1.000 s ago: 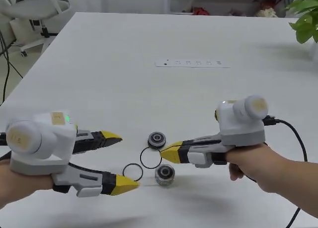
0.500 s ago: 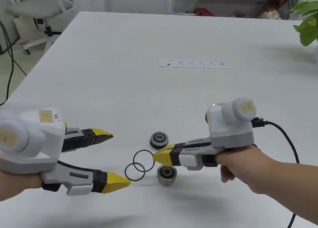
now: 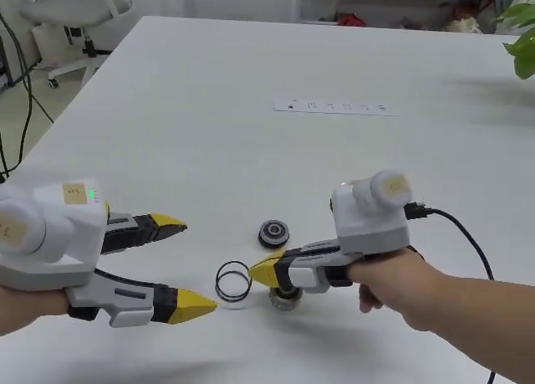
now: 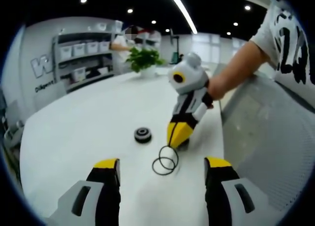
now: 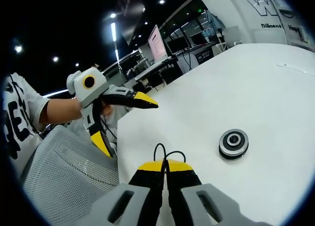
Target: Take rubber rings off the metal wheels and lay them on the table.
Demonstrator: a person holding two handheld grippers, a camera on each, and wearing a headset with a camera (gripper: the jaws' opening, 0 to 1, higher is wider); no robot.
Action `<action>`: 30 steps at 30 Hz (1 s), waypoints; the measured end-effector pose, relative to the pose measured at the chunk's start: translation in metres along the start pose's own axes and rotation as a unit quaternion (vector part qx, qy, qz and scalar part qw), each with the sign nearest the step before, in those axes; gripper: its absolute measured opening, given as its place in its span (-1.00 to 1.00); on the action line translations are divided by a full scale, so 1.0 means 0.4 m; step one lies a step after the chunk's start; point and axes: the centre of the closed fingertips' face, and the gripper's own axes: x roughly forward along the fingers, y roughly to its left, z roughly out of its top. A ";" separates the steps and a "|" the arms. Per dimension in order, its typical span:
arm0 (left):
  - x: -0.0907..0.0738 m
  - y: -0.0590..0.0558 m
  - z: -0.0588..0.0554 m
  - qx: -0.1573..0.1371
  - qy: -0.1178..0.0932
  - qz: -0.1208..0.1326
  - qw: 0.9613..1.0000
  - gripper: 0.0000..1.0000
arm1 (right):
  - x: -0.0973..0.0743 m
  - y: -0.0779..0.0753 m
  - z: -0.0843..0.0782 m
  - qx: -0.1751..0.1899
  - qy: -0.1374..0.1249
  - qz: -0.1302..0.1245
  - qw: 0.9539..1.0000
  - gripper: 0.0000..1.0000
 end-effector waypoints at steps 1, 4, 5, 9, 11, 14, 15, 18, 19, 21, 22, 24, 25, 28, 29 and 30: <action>-0.001 0.000 -0.001 -0.001 0.000 0.001 1.000 0.42 | 0.003 -0.001 -0.003 0.002 0.002 -0.001 1.000 -1.00; -0.002 0.000 -0.004 -0.003 0.001 0.001 1.000 0.42 | 0.009 -0.003 -0.009 0.003 0.007 -0.003 1.000 -1.00; -0.002 0.000 -0.006 -0.003 0.001 0.001 1.000 0.42 | 0.009 -0.003 -0.010 0.003 0.007 -0.003 1.000 -1.00; -0.002 -0.002 -0.011 -0.006 0.002 0.000 1.000 0.41 | 0.013 -0.011 -0.016 0.005 0.012 -0.011 1.000 -1.00; -0.001 -0.002 -0.013 -0.007 0.003 0.001 1.000 0.41 | 0.014 -0.012 -0.016 0.006 0.012 -0.012 1.000 -1.00; -0.001 -0.001 -0.016 -0.007 0.004 0.001 1.000 0.41 | 0.016 -0.016 -0.018 0.008 0.013 -0.016 1.000 -1.00; -0.001 -0.001 -0.016 -0.008 0.004 0.001 1.000 0.41 | 0.017 -0.016 -0.017 0.011 0.012 -0.015 1.000 -1.00; -0.001 -0.002 -0.019 -0.006 0.006 0.000 1.000 0.41 | 0.017 -0.023 -0.019 0.014 0.012 -0.021 1.000 -1.00; 0.000 -0.003 -0.020 -0.006 0.007 0.000 1.000 0.42 | 0.017 -0.024 -0.020 0.016 0.013 -0.022 1.000 -1.00; 0.000 -0.003 -0.020 -0.007 0.008 0.000 1.000 0.42 | 0.018 -0.027 -0.019 0.018 0.012 -0.025 0.999 -1.00; 0.000 -0.004 -0.020 -0.007 0.008 0.000 1.000 0.42 | 0.018 -0.027 -0.019 0.019 0.011 -0.025 0.999 -1.00; 0.000 -0.004 -0.020 -0.006 0.008 0.000 1.000 0.42 | 0.019 -0.031 -0.017 0.022 0.009 -0.030 0.999 -1.00; 0.001 -0.004 -0.020 -0.007 0.008 -0.001 1.000 0.42 | 0.019 -0.033 -0.018 0.023 0.010 -0.032 0.999 -1.00; 0.002 -0.004 -0.020 -0.006 0.009 -0.001 1.000 0.42 | 0.020 -0.037 -0.016 0.024 0.009 -0.035 0.999 -1.00; 0.002 -0.005 -0.020 -0.005 0.010 -0.001 1.000 0.42 | 0.020 -0.038 -0.016 0.025 0.009 -0.037 0.999 -1.00; 0.002 -0.005 -0.021 -0.005 0.010 -0.002 1.000 0.42 | 0.021 -0.041 -0.016 0.023 0.010 -0.042 0.999 -1.00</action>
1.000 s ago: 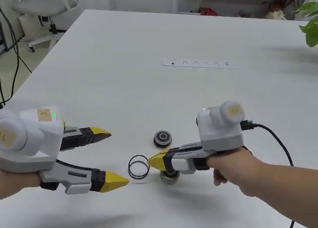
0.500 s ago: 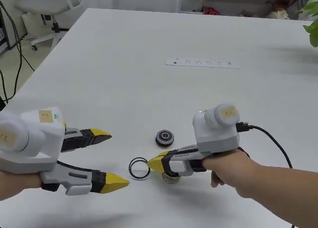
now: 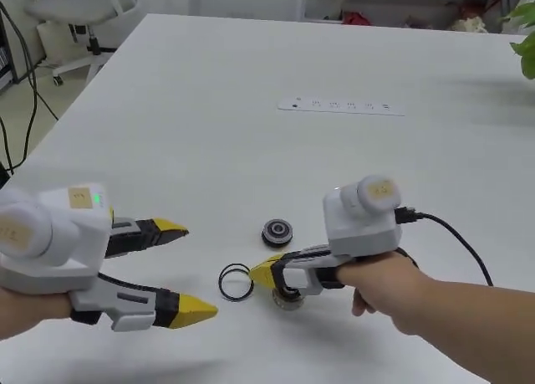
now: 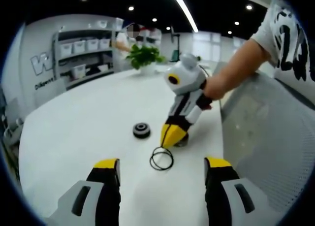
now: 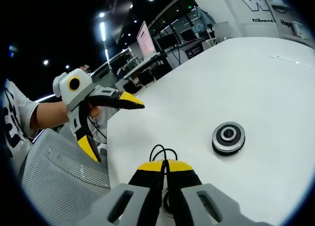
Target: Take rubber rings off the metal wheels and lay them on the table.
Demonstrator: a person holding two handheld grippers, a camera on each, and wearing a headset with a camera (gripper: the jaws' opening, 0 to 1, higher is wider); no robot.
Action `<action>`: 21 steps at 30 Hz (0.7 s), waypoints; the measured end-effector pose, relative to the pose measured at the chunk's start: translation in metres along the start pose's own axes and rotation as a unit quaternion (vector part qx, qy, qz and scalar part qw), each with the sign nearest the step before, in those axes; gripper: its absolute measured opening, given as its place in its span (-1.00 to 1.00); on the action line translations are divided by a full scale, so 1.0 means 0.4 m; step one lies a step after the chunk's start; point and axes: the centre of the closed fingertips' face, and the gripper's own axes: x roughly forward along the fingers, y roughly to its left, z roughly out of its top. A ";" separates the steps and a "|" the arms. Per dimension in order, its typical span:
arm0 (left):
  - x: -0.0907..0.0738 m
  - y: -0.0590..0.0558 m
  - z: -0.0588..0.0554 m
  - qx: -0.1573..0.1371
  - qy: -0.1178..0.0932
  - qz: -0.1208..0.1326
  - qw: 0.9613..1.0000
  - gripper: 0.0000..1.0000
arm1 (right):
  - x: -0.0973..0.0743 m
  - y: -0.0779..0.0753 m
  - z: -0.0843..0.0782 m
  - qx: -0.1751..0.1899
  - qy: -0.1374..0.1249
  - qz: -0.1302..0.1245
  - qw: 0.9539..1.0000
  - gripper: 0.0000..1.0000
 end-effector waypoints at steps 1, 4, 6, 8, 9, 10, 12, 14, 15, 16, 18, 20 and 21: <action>0.000 0.000 -0.001 0.000 0.001 0.000 1.000 0.42 | 0.001 -0.001 -0.001 -0.001 0.001 -0.002 1.000 -1.00; 0.001 -0.001 -0.003 0.002 0.003 -0.001 1.000 0.41 | 0.002 -0.006 0.000 0.001 0.001 -0.006 1.000 -1.00; 0.001 -0.001 -0.004 0.002 0.003 -0.001 1.000 0.41 | 0.003 -0.009 0.000 -0.003 0.003 -0.009 1.000 -1.00; 0.001 -0.001 -0.005 0.002 0.004 -0.001 1.000 0.41 | 0.004 -0.009 0.000 -0.003 0.004 -0.010 1.000 -1.00; 0.002 -0.001 -0.005 0.002 0.005 -0.002 1.000 0.41 | 0.005 -0.011 -0.001 -0.006 0.005 -0.012 1.000 -1.00; 0.002 -0.001 -0.006 0.002 0.005 -0.002 1.000 0.41 | 0.005 -0.011 -0.001 -0.008 0.005 -0.013 1.000 -1.00; 0.003 -0.001 -0.006 0.002 0.006 -0.002 1.000 0.41 | 0.006 -0.013 -0.002 -0.011 0.005 -0.017 1.000 -0.98; 0.003 -0.001 -0.006 0.001 0.006 -0.002 1.000 0.41 | 0.007 -0.016 -0.002 -0.013 0.004 -0.019 1.000 -0.96; 0.004 -0.001 -0.007 0.001 0.006 -0.002 1.000 0.41 | 0.007 -0.017 -0.001 -0.013 0.004 -0.020 1.000 -0.94; 0.004 -0.001 -0.008 0.001 0.007 -0.002 1.000 0.41 | 0.006 -0.019 -0.001 -0.014 0.004 -0.021 1.000 -0.93; 0.004 0.000 -0.008 0.001 0.007 -0.002 1.000 0.41 | 0.006 -0.021 0.000 -0.015 0.002 -0.023 1.000 -0.90; 0.005 0.001 -0.007 0.000 0.006 -0.001 1.000 0.41 | 0.003 -0.020 0.004 -0.014 -0.003 -0.022 1.000 -0.87; 0.004 0.001 -0.005 0.000 0.006 -0.001 1.000 0.41 | 0.001 -0.020 0.006 -0.014 -0.005 -0.021 1.000 -0.87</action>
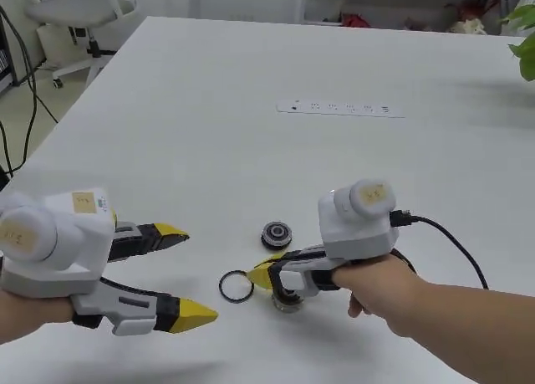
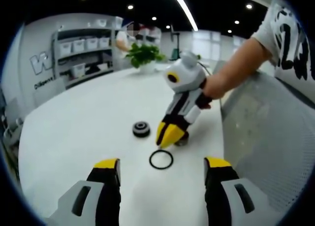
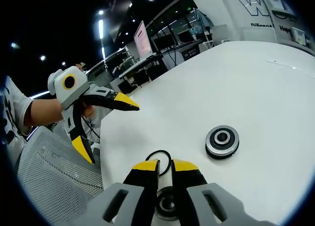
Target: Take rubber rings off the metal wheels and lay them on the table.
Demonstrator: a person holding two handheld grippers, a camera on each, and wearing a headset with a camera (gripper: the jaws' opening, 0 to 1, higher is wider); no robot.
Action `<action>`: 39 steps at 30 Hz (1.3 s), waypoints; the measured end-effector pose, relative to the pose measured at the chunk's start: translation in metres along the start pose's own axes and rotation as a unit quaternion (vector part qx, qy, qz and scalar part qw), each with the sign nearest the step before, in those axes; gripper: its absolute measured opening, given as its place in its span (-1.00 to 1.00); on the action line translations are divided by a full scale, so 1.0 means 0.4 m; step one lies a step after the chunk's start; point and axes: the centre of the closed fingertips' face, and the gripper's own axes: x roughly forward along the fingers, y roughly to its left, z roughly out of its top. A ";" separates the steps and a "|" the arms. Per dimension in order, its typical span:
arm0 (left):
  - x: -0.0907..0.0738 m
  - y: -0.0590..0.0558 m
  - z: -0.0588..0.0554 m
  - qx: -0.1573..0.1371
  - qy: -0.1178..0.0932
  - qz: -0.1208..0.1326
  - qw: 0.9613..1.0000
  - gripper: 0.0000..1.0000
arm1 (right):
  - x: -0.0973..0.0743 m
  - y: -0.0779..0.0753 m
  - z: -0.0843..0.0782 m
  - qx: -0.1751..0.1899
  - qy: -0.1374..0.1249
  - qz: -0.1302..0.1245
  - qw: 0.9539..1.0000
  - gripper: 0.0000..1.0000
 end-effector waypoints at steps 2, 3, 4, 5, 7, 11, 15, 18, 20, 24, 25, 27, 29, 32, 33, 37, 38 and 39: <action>-0.001 0.001 0.003 0.000 -0.001 0.000 1.000 0.41 | -0.006 0.005 0.011 0.001 -0.012 0.006 1.000 -0.84; -0.001 0.002 0.004 0.001 -0.001 0.001 1.000 0.41 | -0.009 0.006 0.015 0.003 -0.015 0.008 1.000 -0.83; -0.001 0.002 0.005 0.001 -0.002 0.001 1.000 0.41 | -0.014 0.007 0.021 0.001 -0.019 0.009 1.000 -0.82; -0.002 0.004 0.008 0.001 -0.002 0.001 1.000 0.41 | -0.018 0.007 0.026 -0.002 -0.024 0.009 1.000 -0.81; -0.002 0.007 0.012 0.003 -0.003 0.002 1.000 0.40 | -0.027 0.005 0.039 -0.002 -0.032 0.009 0.999 -0.80; -0.001 0.016 0.025 0.005 -0.005 0.003 1.000 0.40 | -0.046 0.001 0.063 -0.004 -0.049 0.010 0.999 -0.77; 0.004 0.024 0.045 0.011 -0.009 0.004 1.000 0.40 | -0.071 -0.008 0.090 -0.010 -0.066 0.009 0.998 -0.74; 0.010 0.028 0.059 0.015 -0.013 0.004 1.000 0.40 | -0.088 -0.025 0.100 -0.012 -0.075 0.001 0.997 -0.74; 0.015 0.032 0.067 0.017 -0.015 0.004 1.000 0.39 | -0.097 -0.033 0.103 -0.013 -0.078 -0.004 0.997 -0.72; 0.026 0.042 0.076 0.019 -0.016 0.004 1.000 0.38 | -0.117 -0.051 0.107 -0.024 -0.081 -0.015 0.996 -0.70; 0.029 0.044 0.078 0.019 -0.016 0.004 1.000 0.38 | -0.122 -0.057 0.107 -0.029 -0.081 -0.018 0.996 -0.70; 0.035 0.046 0.084 0.021 -0.016 0.002 1.000 0.36 | -0.129 -0.066 0.105 -0.034 -0.079 -0.023 0.996 -0.69; 0.043 0.050 0.089 0.021 -0.018 0.003 1.000 0.36 | -0.136 -0.076 0.104 -0.037 -0.079 -0.027 0.996 -0.68; 0.055 0.057 0.096 0.021 -0.019 0.002 1.000 0.35 | -0.142 -0.086 0.102 -0.044 -0.078 -0.034 0.995 -0.66; 0.057 0.059 0.098 0.021 -0.019 0.002 1.000 0.35 | -0.144 -0.088 0.101 -0.047 -0.076 -0.035 0.995 -0.66; 0.068 0.070 0.103 0.020 -0.020 0.002 1.000 0.34 | -0.149 -0.100 0.095 -0.062 -0.069 -0.042 0.995 -0.64; 0.071 0.073 0.104 0.019 -0.020 0.001 1.000 0.33 | -0.150 -0.100 0.093 -0.065 -0.067 -0.043 0.995 -0.64; 0.074 0.074 0.104 0.018 -0.020 0.001 1.000 0.33 | -0.151 -0.102 0.092 -0.068 -0.065 -0.044 0.995 -0.64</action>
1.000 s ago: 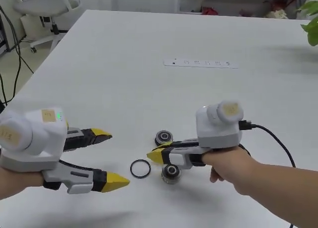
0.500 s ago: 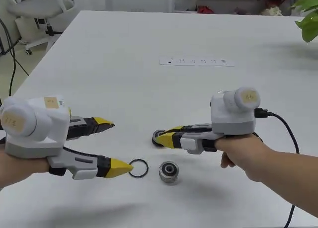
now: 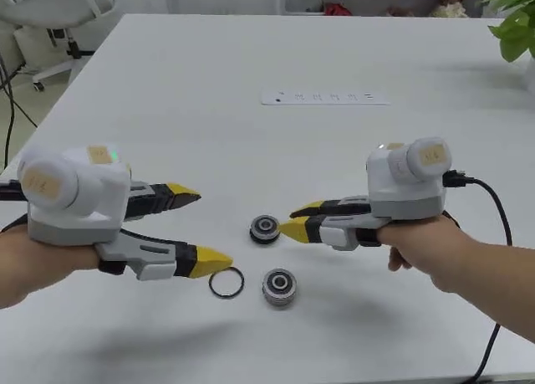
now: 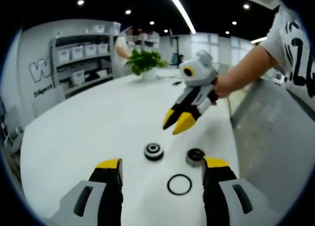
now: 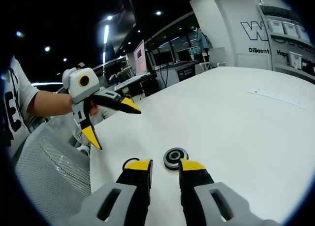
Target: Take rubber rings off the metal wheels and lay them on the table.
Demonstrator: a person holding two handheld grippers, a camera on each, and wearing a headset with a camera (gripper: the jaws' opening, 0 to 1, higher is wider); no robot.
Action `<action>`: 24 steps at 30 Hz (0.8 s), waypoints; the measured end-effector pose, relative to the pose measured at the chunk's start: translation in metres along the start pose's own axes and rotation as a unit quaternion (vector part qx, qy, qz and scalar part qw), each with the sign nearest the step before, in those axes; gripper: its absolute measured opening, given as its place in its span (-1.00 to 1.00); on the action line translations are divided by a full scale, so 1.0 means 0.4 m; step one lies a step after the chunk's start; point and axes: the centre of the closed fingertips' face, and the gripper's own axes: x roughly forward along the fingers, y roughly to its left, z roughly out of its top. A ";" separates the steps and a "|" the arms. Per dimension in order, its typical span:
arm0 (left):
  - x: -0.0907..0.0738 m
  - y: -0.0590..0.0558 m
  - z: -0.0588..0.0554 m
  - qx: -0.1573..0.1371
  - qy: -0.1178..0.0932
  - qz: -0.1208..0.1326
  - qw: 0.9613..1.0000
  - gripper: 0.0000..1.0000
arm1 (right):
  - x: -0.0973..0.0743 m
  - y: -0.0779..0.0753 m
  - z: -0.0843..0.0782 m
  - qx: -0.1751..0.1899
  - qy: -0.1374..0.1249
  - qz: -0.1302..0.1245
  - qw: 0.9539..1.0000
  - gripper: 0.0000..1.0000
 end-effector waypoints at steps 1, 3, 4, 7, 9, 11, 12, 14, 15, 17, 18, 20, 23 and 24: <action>0.004 0.003 -0.001 0.000 0.000 0.000 1.000 0.32 | 0.000 -0.003 -0.002 -0.003 0.002 0.000 1.000 -0.64; 0.009 0.006 -0.003 0.000 0.002 -0.001 1.000 0.31 | 0.000 -0.006 -0.005 -0.009 0.005 -0.001 1.000 -0.63; 0.012 0.008 -0.005 -0.001 0.003 -0.002 1.000 0.31 | 0.002 -0.009 -0.008 -0.012 0.007 -0.002 1.000 -0.63; 0.021 0.014 -0.008 -0.002 0.005 -0.003 1.000 0.30 | 0.004 -0.013 -0.013 -0.019 0.011 -0.004 1.000 -0.60; 0.027 0.018 -0.010 -0.003 0.007 -0.004 1.000 0.29 | 0.006 -0.013 -0.015 -0.021 0.013 -0.003 1.000 -0.61; 0.033 0.022 -0.012 -0.005 0.008 -0.005 1.000 0.28 | 0.008 -0.012 -0.017 -0.025 0.015 -0.003 1.000 -0.61; 0.035 0.023 -0.013 -0.006 0.009 -0.005 1.000 0.27 | 0.011 -0.012 -0.020 -0.029 0.017 -0.003 0.999 -0.60; 0.041 0.028 -0.015 -0.009 0.009 -0.004 1.000 0.25 | 0.013 -0.015 -0.027 -0.038 0.022 -0.003 0.999 -0.59; 0.044 0.029 -0.015 -0.010 0.009 -0.004 1.000 0.24 | 0.013 -0.019 -0.030 -0.040 0.024 -0.004 0.999 -0.59; 0.051 0.033 -0.017 -0.013 0.010 -0.004 1.000 0.21 | 0.015 -0.024 -0.035 -0.043 0.025 -0.004 0.999 -0.58; 0.055 0.035 -0.018 -0.014 0.010 -0.003 1.000 0.21 | 0.017 -0.024 -0.038 -0.046 0.027 -0.004 0.999 -0.58; 0.062 0.038 -0.020 -0.015 0.011 -0.002 1.000 0.19 | 0.019 -0.026 -0.040 -0.048 0.028 -0.004 0.998 -0.57; 0.071 0.039 -0.021 -0.019 0.010 -0.003 1.000 0.15 | 0.027 -0.034 -0.050 -0.053 0.031 -0.005 0.998 -0.57; 0.074 0.040 -0.021 -0.020 0.010 -0.003 1.000 0.15 | 0.029 -0.036 -0.051 -0.053 0.032 -0.005 0.998 -0.57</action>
